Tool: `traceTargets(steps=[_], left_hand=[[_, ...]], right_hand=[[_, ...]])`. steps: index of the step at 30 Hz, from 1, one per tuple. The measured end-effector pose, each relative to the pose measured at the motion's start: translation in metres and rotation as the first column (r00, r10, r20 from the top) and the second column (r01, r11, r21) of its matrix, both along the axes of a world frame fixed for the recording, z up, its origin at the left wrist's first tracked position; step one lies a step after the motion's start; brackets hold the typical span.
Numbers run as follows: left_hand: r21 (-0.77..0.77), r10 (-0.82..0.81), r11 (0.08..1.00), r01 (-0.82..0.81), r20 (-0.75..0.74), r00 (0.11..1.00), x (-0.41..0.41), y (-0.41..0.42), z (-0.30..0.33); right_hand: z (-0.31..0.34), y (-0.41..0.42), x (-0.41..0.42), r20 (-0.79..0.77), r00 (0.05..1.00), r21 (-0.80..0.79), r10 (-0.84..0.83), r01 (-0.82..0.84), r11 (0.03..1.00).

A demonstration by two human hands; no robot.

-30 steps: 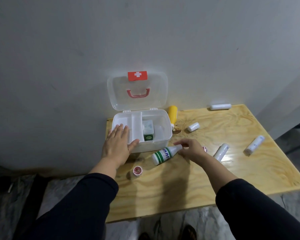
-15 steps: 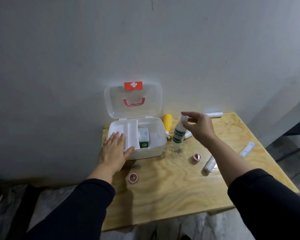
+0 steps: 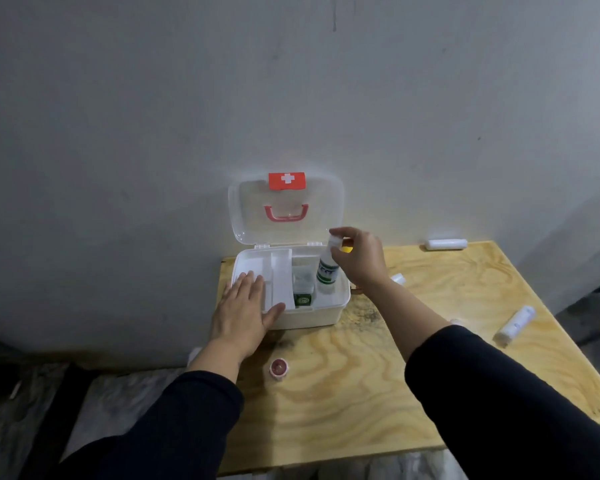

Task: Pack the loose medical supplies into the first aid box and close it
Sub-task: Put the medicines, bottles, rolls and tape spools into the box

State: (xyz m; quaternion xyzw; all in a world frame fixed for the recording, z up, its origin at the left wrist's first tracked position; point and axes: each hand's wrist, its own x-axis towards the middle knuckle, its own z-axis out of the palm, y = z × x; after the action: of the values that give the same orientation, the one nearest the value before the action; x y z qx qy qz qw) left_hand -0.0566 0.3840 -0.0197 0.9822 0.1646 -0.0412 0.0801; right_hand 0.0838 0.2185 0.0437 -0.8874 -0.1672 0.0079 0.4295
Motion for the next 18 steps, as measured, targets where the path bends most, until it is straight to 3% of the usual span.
traceTargets(steps=[4, 9, 14, 18], left_hand=[[-0.025, -0.001, 1.0, 0.0, -0.012, 1.0, 0.001, 0.001, -0.002], [-0.026, 0.0, 1.0, 0.0, -0.008, 1.0, 0.0, 0.001, -0.003], [-0.009, -0.008, 1.0, 0.008, 0.003, 1.0, 0.0, 0.001, -0.004], [0.003, -0.003, 1.0, 0.003, 0.012, 1.0, 0.0, 0.001, -0.006]], right_hand=[[-0.026, 0.004, -0.001, -0.022, 1.0, -0.088, 0.021, -0.023, 0.996], [-0.031, 0.01, 0.003, 0.0, 0.997, -0.082, 0.076, -0.075, 0.994], [-0.027, 0.001, 0.014, -0.038, 0.983, 0.137, -0.177, 0.181, 0.974], [-0.05, -0.011, 0.025, -0.212, 0.94, 0.018, -0.266, 0.276, 0.961]])
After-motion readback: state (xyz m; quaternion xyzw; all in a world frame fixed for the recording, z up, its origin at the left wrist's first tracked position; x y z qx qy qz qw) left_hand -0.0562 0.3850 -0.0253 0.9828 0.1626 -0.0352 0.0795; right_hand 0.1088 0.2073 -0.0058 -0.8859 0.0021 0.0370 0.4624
